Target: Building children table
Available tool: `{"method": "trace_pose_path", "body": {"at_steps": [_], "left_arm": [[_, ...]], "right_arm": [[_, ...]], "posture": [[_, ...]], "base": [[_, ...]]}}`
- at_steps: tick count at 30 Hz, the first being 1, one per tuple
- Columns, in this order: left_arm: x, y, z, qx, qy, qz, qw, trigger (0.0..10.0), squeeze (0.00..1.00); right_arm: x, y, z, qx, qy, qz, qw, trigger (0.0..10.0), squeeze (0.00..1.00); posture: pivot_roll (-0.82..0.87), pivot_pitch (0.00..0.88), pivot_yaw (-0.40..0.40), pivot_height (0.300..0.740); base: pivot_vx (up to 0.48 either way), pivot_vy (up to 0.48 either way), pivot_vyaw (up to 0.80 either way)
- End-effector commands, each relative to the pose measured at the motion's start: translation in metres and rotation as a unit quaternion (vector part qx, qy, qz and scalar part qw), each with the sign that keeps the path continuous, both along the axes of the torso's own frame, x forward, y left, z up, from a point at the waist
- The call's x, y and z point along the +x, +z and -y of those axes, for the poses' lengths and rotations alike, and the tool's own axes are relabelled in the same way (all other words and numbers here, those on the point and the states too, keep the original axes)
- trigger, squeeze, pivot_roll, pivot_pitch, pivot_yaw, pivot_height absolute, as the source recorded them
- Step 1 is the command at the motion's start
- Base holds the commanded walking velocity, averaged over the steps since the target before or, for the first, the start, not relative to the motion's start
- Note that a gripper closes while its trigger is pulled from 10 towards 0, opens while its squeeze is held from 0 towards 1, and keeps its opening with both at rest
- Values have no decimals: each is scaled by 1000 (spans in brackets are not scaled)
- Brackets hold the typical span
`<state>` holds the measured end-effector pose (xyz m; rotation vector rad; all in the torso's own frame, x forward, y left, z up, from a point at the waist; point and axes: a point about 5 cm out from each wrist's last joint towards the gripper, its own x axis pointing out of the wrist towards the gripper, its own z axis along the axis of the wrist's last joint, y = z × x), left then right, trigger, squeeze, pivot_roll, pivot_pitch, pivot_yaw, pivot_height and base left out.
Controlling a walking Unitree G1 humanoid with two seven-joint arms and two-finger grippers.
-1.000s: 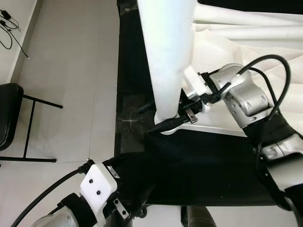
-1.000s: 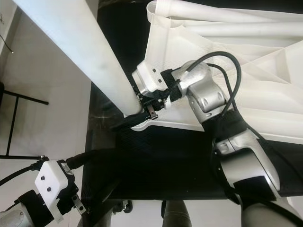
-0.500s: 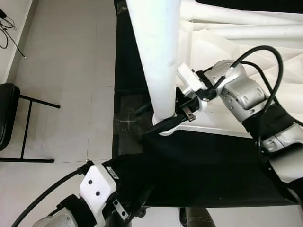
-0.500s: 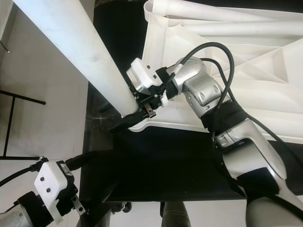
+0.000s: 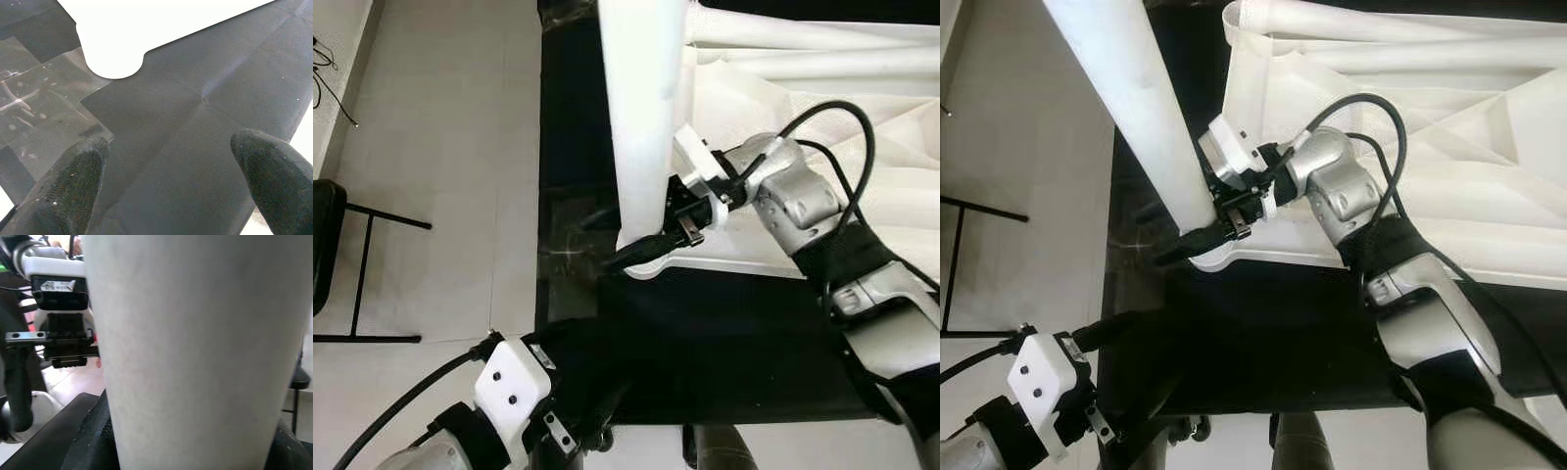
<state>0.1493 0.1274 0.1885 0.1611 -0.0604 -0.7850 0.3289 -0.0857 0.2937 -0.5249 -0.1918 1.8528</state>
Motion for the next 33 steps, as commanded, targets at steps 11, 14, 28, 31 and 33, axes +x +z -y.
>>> {"method": "trace_pose_path", "body": {"at_steps": [11,14,28,31,33], "left_arm": [[-1,-4,1,-6,-6,-9,1000,10000,0],[-1,-4,2,-6,-6,-9,1000,10000,0],[12,-9,-1,0,-5,1,1000,10000,0],[15,-10,-3,4,0,5,1000,10000,0],[18,-12,-4,7,4,9,1000,10000,0]], "right_arm": [[8,-50,17,-58,-201,-13,978,10000,0],[9,-58,24,-42,-295,-23,954,10000,0],[-46,-97,15,136,-645,-61,749,10000,0],[-47,-94,11,141,-659,-62,736,10000,0],[-50,-92,9,146,-677,-66,718,10000,0]], "posture": [[44,485,68,740],[23,481,50,740],[12,429,81,740],[14,420,82,740],[16,410,82,740]], "base": [[0,0,0],[0,0,0],[0,0,0],[0,0,0],[0,0,0]]}}
